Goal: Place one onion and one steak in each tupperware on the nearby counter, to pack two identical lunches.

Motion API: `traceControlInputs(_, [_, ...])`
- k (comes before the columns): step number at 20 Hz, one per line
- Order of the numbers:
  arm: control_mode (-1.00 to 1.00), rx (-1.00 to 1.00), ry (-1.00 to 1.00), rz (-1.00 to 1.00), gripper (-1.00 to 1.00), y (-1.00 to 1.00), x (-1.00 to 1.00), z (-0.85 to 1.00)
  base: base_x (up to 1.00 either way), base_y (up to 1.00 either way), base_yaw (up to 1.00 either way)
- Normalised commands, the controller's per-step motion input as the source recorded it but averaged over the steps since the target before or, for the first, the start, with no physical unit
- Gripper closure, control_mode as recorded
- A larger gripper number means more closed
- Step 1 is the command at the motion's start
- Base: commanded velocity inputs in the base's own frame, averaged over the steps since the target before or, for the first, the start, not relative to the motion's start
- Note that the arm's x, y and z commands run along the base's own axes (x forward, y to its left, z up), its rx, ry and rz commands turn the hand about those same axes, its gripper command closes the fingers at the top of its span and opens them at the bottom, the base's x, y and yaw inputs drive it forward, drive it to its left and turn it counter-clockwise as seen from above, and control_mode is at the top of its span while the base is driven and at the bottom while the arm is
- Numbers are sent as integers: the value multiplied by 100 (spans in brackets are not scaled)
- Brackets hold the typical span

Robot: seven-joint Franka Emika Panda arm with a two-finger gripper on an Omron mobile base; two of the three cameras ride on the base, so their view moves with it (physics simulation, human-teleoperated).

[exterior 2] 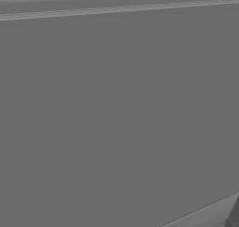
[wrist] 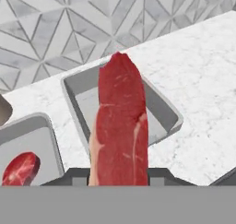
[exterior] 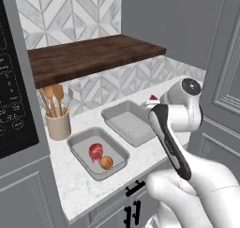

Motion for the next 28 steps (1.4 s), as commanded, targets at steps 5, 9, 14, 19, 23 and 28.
traceControlInputs(5, [-100, -1, 33, 5, 100, 2, 100, -62, 0, 0, 0])
traceControlInputs(9, [-100, -4, 6, 2, 100, 15, 100, -63, 0, 0, 0])
traceControlInputs(14, [-100, -6, -2, 0, 100, 38, 100, -79, 0, 0, 0])
traceControlInputs(19, [-100, -1, -2, 0, -100, 8, 88, -72, 0, 0, 0])
traceControlInputs(23, [-100, 0, 0, 0, -100, 0, 9, 0, 0, 0, 0])
traceControlInputs(28, [-100, 0, 0, -3, -100, 0, 0, 73, 0, 0, 0])
